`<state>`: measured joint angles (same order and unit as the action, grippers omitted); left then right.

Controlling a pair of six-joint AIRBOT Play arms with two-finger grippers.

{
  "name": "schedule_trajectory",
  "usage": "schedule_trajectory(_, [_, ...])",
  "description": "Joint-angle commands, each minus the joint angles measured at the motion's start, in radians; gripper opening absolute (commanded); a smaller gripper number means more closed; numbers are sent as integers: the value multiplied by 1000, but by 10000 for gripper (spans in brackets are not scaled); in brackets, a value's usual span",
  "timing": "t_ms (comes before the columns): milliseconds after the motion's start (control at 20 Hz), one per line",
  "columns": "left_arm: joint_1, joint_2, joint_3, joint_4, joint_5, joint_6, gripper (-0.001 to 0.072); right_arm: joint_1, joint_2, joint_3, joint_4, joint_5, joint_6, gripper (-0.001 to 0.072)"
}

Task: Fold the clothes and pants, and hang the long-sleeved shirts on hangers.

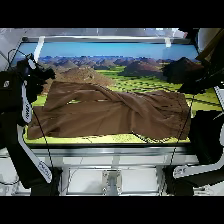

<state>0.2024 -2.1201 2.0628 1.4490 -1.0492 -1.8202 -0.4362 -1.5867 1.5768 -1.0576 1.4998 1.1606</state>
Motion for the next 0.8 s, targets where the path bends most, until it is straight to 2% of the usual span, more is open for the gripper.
schedule_trajectory(0, [24, -34, 6, -116, 44, 48, 562, 7, 0, 0, -2, 0, -2, 247])
schedule_trajectory(250, [11, -63, 6, -120, 47, 81, 553, 6, 0, 0, -2, 0, -1, 247])
schedule_trajectory(400, [8, -64, 6, -161, 47, 135, 479, 6, 0, 0, -2, -1, -2, 247])
schedule_trajectory(450, [7, -64, 6, -196, 47, 166, 416, 6, 0, 0, -2, -2, -2, 247])
schedule_trajectory(550, [4, -63, 6, -259, 47, 240, 205, 7, 0, 0, -2, -1, -2, 247])
schedule_trajectory(650, [3, -63, 6, -265, 47, 243, 6, 7, 0, 0, -2, -1, -2, 247])
schedule_trajectory(750, [3, -56, 6, -265, 39, 243, 9, 6, 0, 0, -11, -1, -1, 246])
